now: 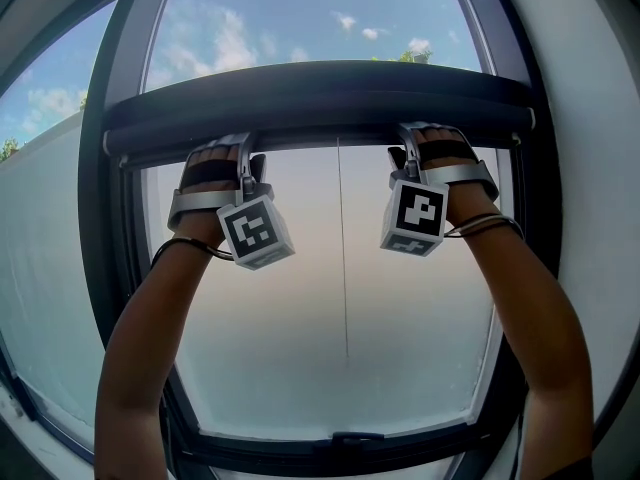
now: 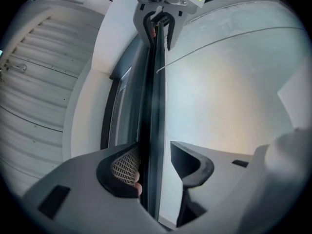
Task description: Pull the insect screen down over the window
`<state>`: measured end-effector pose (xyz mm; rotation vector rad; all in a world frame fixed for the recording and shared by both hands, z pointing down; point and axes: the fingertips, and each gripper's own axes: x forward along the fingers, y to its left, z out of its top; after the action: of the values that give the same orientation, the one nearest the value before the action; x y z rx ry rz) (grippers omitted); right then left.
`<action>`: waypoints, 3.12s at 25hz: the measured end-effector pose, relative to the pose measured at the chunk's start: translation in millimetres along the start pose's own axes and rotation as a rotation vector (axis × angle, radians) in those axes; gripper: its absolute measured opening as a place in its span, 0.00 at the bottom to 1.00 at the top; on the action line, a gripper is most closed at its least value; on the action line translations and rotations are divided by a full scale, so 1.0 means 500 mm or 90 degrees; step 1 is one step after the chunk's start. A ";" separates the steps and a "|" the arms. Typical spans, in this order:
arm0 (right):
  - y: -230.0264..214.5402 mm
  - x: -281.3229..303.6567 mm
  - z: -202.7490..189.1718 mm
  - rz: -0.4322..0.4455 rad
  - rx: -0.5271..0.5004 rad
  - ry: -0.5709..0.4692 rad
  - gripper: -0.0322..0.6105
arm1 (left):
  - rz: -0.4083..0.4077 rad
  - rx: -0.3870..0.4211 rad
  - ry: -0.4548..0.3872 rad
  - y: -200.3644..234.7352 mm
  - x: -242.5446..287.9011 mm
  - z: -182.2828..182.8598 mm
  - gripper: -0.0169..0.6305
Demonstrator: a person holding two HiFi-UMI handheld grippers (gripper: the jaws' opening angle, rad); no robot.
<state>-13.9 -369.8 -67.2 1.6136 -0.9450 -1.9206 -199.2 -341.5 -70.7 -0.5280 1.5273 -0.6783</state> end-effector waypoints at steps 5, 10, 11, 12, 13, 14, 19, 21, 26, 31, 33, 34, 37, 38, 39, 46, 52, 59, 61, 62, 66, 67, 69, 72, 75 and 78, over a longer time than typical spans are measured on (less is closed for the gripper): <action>0.012 0.017 -0.015 0.009 -0.010 0.018 0.27 | 0.002 0.018 -0.001 0.000 -0.002 -0.001 0.30; 0.013 0.020 -0.016 0.020 -0.008 0.024 0.27 | -0.044 -0.006 0.019 -0.007 -0.001 -0.011 0.30; 0.014 0.021 -0.016 0.021 -0.009 0.024 0.27 | -0.046 -0.008 0.020 -0.006 0.000 -0.012 0.30; 0.015 0.021 -0.016 0.023 -0.010 0.023 0.27 | -0.046 -0.006 0.021 -0.007 0.003 -0.012 0.30; 0.016 0.022 -0.017 0.025 -0.012 0.022 0.27 | -0.048 -0.004 0.022 -0.008 0.006 -0.013 0.29; 0.017 0.023 -0.018 0.028 -0.014 0.022 0.27 | -0.053 -0.003 0.023 -0.011 0.011 -0.013 0.29; 0.021 0.025 -0.020 0.037 -0.017 0.019 0.27 | -0.057 -0.011 0.018 -0.024 0.027 -0.016 0.30; 0.025 0.026 -0.021 0.040 -0.015 0.018 0.27 | -0.056 -0.011 0.024 -0.027 0.028 -0.019 0.30; 0.027 0.026 -0.020 0.059 -0.004 0.023 0.27 | -0.090 -0.030 0.036 -0.025 0.027 -0.020 0.30; 0.026 0.016 -0.022 0.096 -0.016 0.038 0.27 | -0.132 -0.056 0.030 -0.022 0.016 -0.016 0.30; 0.029 0.011 -0.022 0.116 -0.018 0.038 0.27 | -0.157 -0.056 0.035 -0.026 0.010 -0.015 0.30; 0.032 0.009 -0.021 0.128 -0.017 0.039 0.27 | -0.170 -0.054 0.037 -0.029 0.006 -0.015 0.30; 0.039 0.003 -0.021 0.165 -0.011 0.046 0.27 | -0.179 -0.035 0.042 -0.035 -0.001 -0.017 0.30; 0.039 0.002 -0.022 0.172 -0.017 0.050 0.27 | -0.175 -0.025 0.043 -0.035 -0.001 -0.017 0.30; 0.039 0.002 -0.023 0.178 -0.025 0.054 0.27 | -0.172 -0.017 0.043 -0.036 -0.001 -0.016 0.30; 0.065 -0.008 -0.026 0.192 -0.029 0.046 0.27 | -0.227 -0.042 0.038 -0.060 -0.014 -0.008 0.30; 0.099 -0.043 -0.019 0.192 -0.027 0.041 0.27 | -0.259 -0.058 0.025 -0.091 -0.054 -0.013 0.30; 0.150 -0.091 -0.016 0.226 -0.019 0.032 0.27 | -0.294 -0.034 0.029 -0.135 -0.105 -0.013 0.29; 0.164 -0.106 -0.012 0.241 -0.009 0.021 0.27 | -0.306 -0.028 0.026 -0.149 -0.119 -0.014 0.29; 0.172 -0.113 -0.010 0.249 -0.002 0.014 0.27 | -0.314 -0.031 0.025 -0.156 -0.127 -0.015 0.29; 0.197 -0.133 -0.004 0.258 0.001 0.002 0.30 | -0.330 -0.064 0.016 -0.175 -0.149 -0.016 0.29; 0.202 -0.136 -0.004 0.260 0.001 0.003 0.30 | -0.333 -0.069 0.015 -0.179 -0.152 -0.017 0.30; 0.206 -0.140 -0.002 0.264 0.005 0.004 0.30 | -0.334 -0.076 0.017 -0.182 -0.157 -0.018 0.30; 0.210 -0.145 0.000 0.266 0.011 0.006 0.30 | -0.340 -0.099 0.014 -0.184 -0.161 -0.017 0.29; 0.222 -0.153 -0.001 0.276 0.011 0.007 0.30 | -0.349 -0.099 0.012 -0.195 -0.171 -0.016 0.29; 0.243 -0.168 -0.002 0.293 0.013 0.009 0.30 | -0.371 -0.090 0.013 -0.213 -0.190 -0.017 0.29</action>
<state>-5.7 -389.7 79.0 1.2772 -1.2087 -1.5829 -208.2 -351.4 71.8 -1.0980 1.4498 -1.0234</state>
